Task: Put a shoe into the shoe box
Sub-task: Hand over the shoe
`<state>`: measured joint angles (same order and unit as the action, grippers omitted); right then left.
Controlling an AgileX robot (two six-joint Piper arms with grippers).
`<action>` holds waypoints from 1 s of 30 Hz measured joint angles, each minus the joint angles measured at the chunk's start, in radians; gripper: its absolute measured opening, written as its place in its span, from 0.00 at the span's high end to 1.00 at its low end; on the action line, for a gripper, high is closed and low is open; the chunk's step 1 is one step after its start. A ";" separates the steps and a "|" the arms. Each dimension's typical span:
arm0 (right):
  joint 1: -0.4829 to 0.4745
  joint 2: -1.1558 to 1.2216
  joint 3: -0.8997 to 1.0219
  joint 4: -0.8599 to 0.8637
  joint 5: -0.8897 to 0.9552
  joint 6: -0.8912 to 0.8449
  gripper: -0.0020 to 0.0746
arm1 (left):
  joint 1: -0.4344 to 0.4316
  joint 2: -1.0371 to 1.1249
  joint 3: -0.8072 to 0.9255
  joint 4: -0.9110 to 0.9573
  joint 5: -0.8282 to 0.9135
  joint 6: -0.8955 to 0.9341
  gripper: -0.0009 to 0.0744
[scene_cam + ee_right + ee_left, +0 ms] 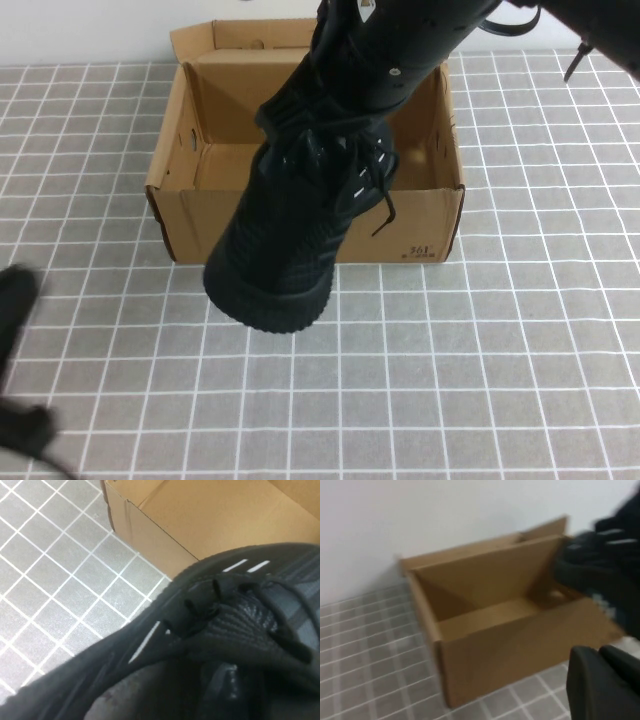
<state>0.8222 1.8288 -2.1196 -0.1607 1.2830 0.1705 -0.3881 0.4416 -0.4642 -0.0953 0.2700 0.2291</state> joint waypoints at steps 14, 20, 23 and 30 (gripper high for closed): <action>-0.002 0.001 0.000 0.002 0.000 0.002 0.97 | -0.413 0.377 -0.211 0.052 -0.076 0.210 0.50; -0.004 0.001 0.000 0.002 0.000 0.002 0.97 | -0.418 0.420 -0.211 0.061 -0.165 0.210 0.11; -0.004 0.001 0.000 0.002 0.000 0.004 0.97 | -0.418 0.458 -0.216 0.060 -0.256 0.210 0.10; -0.004 0.001 0.000 0.002 0.000 0.004 0.97 | -0.418 0.585 -0.217 0.017 -0.368 0.210 0.10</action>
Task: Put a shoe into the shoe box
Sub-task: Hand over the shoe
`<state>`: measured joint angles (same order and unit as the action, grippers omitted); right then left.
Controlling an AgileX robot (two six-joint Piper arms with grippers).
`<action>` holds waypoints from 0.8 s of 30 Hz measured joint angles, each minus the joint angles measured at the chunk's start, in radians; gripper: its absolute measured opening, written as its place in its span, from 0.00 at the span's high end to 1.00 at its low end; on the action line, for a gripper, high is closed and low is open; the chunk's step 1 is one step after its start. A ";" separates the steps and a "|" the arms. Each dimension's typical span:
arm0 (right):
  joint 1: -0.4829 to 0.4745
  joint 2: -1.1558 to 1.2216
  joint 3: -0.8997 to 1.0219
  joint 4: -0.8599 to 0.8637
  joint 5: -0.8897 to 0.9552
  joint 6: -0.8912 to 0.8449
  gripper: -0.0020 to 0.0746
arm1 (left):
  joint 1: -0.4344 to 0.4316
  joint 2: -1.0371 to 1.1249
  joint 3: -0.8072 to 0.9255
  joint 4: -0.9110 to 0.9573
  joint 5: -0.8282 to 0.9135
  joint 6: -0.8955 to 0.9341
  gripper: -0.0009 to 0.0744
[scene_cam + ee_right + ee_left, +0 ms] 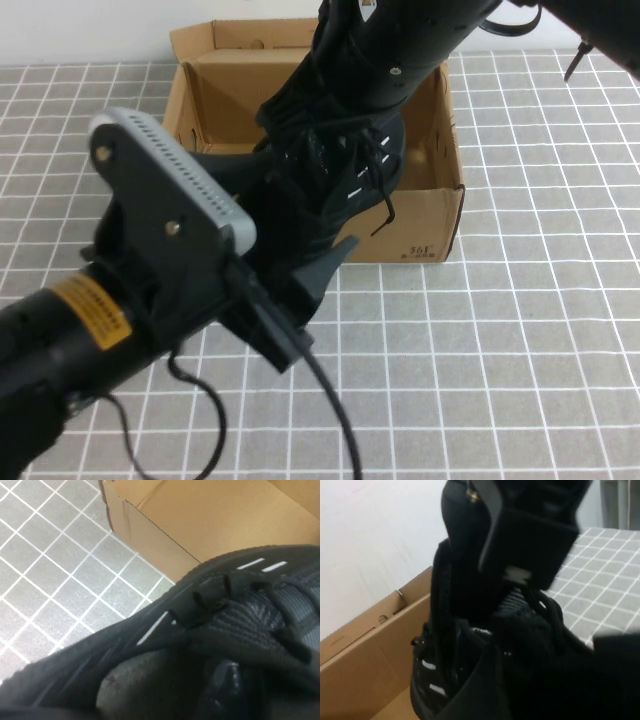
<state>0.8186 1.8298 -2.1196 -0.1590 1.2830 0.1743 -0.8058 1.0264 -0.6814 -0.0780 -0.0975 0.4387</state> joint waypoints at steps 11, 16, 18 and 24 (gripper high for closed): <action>0.000 0.000 0.000 0.000 0.000 0.000 0.97 | 0.000 0.004 0.000 -0.144 -0.066 0.002 0.10; 0.000 0.000 0.000 0.000 0.000 0.000 0.97 | 0.002 -0.073 0.000 -0.216 0.043 0.004 0.10; 0.000 0.000 0.000 0.000 0.000 -0.002 0.97 | 0.012 -0.107 0.000 -0.217 0.098 0.004 0.10; 0.000 0.000 0.000 0.000 0.000 -0.004 0.97 | 0.105 -0.146 -0.084 -0.205 0.358 0.004 0.10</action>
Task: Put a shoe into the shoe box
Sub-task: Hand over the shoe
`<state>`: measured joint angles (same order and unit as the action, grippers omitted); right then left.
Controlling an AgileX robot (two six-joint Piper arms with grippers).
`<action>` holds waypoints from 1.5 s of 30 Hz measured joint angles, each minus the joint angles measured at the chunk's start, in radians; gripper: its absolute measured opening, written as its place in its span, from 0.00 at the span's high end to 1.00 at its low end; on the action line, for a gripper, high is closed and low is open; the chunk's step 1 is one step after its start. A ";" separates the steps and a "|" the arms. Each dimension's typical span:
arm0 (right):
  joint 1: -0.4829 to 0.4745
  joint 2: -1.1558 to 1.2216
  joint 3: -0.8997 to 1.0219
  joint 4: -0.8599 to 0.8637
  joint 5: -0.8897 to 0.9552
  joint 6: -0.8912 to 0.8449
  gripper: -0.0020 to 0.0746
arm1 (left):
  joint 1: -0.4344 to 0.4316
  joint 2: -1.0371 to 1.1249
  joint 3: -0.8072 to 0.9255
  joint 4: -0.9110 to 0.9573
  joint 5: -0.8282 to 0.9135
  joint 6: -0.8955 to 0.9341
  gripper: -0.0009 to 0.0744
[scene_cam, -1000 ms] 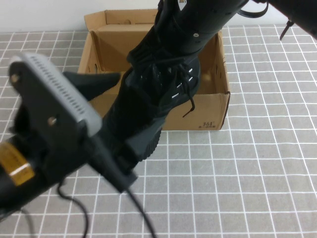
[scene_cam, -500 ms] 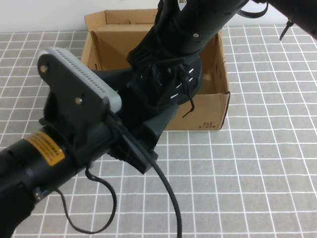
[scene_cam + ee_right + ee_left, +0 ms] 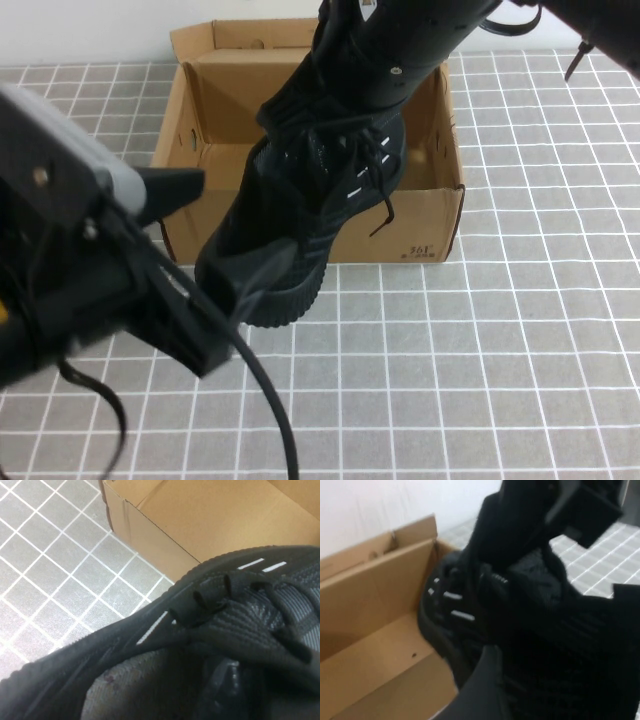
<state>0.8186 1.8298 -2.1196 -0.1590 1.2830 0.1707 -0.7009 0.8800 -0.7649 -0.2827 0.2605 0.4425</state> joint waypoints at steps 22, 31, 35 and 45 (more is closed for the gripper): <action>0.000 0.000 -0.002 -0.002 0.000 -0.010 0.97 | 0.023 0.213 -0.232 0.080 0.271 0.000 0.10; 0.000 0.000 -0.002 -0.004 0.000 -0.012 0.97 | 0.023 0.305 -0.275 0.138 0.248 0.000 0.10; 0.000 0.000 -0.002 -0.004 0.000 -0.014 0.97 | 0.023 0.334 -0.275 0.189 0.213 0.000 0.10; 0.000 0.000 -0.002 -0.003 -0.003 -0.017 0.97 | 0.023 0.345 -0.275 0.217 0.154 -0.010 0.10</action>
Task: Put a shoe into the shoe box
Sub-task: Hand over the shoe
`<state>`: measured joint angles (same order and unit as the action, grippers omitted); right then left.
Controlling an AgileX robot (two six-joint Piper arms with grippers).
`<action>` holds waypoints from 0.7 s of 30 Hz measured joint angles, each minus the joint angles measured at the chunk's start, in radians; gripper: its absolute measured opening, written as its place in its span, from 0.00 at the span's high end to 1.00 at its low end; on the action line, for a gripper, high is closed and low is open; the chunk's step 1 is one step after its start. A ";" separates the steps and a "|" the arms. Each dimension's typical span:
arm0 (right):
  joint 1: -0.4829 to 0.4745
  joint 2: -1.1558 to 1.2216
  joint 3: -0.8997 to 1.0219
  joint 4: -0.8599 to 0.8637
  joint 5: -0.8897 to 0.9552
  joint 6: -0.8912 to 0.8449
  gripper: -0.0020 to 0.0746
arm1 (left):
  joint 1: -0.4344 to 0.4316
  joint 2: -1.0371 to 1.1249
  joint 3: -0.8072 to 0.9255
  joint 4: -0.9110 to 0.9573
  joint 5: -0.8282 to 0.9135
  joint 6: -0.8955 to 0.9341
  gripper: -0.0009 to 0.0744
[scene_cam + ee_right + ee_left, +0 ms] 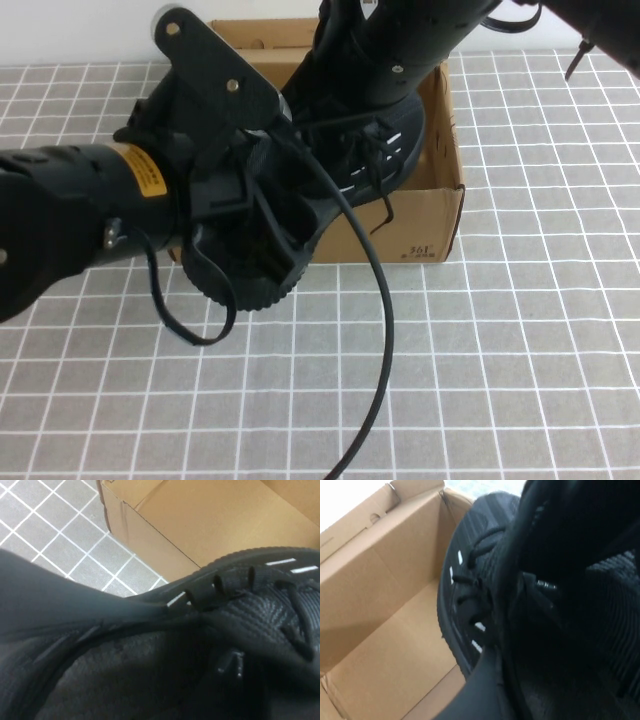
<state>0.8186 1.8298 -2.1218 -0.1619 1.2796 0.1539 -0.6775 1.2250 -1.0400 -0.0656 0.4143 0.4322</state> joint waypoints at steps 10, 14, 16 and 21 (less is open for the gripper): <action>0.000 0.012 0.000 0.001 0.004 -0.002 0.97 | 0.000 0.045 -0.004 0.088 0.029 -0.035 0.33; 0.000 0.012 0.000 -0.001 0.004 -0.002 0.97 | 0.000 0.046 -0.005 0.118 0.031 -0.036 0.45; 0.000 0.012 0.000 -0.001 0.004 -0.004 0.97 | 0.000 0.046 -0.006 0.127 0.033 -0.036 0.51; 0.000 0.012 0.000 -0.003 0.004 -0.010 0.97 | -0.002 0.046 -0.007 0.154 0.039 -0.037 0.74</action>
<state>0.8186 1.8422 -2.1218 -0.1646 1.2833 0.1440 -0.6799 1.2712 -1.0472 0.0884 0.4537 0.3951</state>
